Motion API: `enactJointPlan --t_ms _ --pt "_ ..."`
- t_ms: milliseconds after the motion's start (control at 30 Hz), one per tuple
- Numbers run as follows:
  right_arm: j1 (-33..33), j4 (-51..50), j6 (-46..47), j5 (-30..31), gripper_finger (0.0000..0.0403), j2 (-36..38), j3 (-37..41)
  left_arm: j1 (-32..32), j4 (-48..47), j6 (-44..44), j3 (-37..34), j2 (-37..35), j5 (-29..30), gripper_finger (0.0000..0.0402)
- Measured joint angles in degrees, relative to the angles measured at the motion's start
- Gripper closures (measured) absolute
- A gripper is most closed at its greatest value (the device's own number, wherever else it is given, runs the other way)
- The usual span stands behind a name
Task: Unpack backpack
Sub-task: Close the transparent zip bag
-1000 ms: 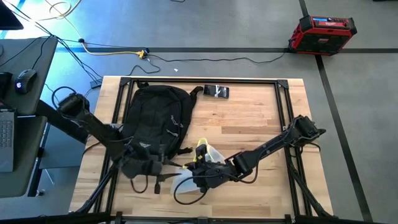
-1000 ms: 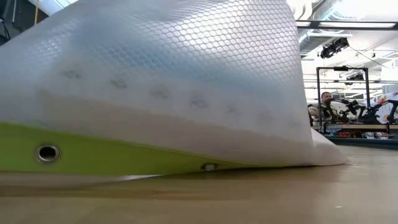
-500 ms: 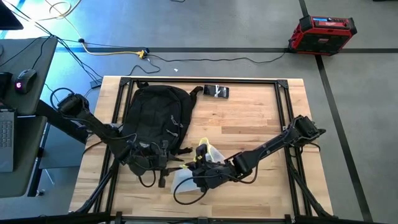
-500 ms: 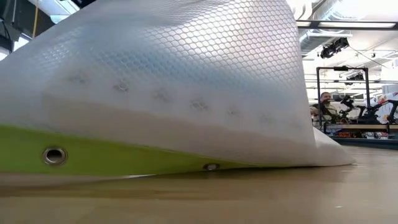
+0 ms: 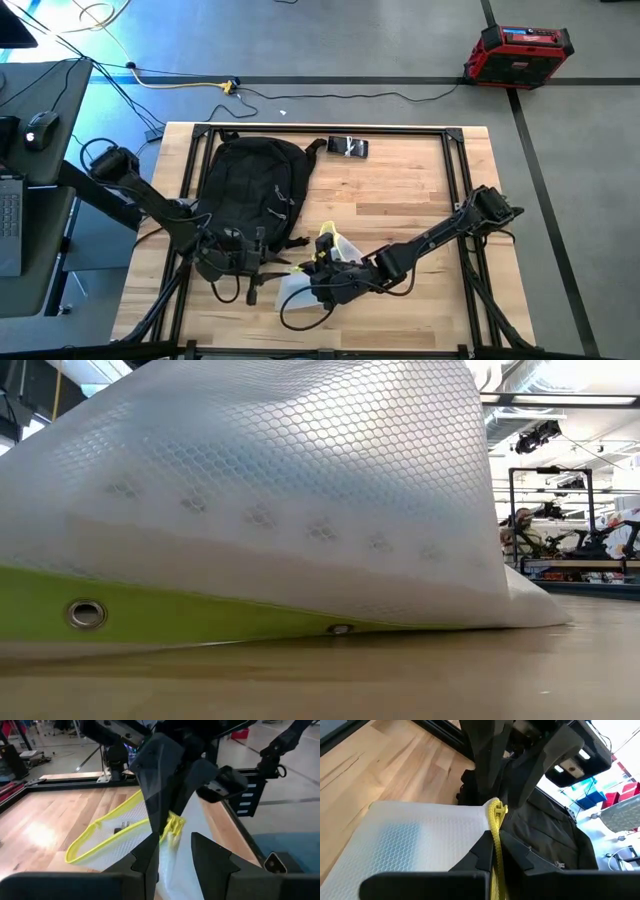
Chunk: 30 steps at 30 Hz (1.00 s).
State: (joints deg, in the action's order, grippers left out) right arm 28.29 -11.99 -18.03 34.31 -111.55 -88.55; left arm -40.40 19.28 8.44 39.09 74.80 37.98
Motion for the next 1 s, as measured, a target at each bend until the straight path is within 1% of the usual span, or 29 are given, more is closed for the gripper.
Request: enactJointPlan --t_ms 133,267,500,600,733,767,900,1000 --pt "0.0 -0.02 -0.01 -0.03 0.0403 0.0 0.0 1.03 -0.53 1.66 0.0 -0.02 -0.23 0.0309" --pt "-0.07 -0.24 -0.01 0.13 0.0403 0.0 0.0 3.12 -1.91 4.7 0.0 -0.01 -2.61 0.0309" --pt "-0.04 -0.26 -0.02 0.21 0.0403 0.0 0.0 4.56 -1.93 6.32 0.0 0.05 -3.85 0.0314" --pt "-0.07 -0.27 -0.02 0.21 0.0403 0.0 0.0 4.58 -1.91 6.18 0.0 0.09 -3.85 0.0333" --pt "-0.07 -0.34 0.03 0.32 0.0403 0.0 0.0 4.58 -1.78 4.54 0.0 0.09 -3.69 0.0386" --pt "-0.07 -0.45 0.25 0.32 0.0403 0.0 0.0 4.58 -1.79 4.09 0.0 0.09 -3.62 0.0393" --pt "-0.18 -1.38 2.41 0.34 0.0397 0.02 -0.08 4.17 -1.86 2.2 0.0 0.13 -2.24 0.0398" --pt "-0.44 -1.92 1.08 0.13 0.0367 0.19 -0.15 3.06 -2.19 1.68 0.0 0.14 0.01 0.04"
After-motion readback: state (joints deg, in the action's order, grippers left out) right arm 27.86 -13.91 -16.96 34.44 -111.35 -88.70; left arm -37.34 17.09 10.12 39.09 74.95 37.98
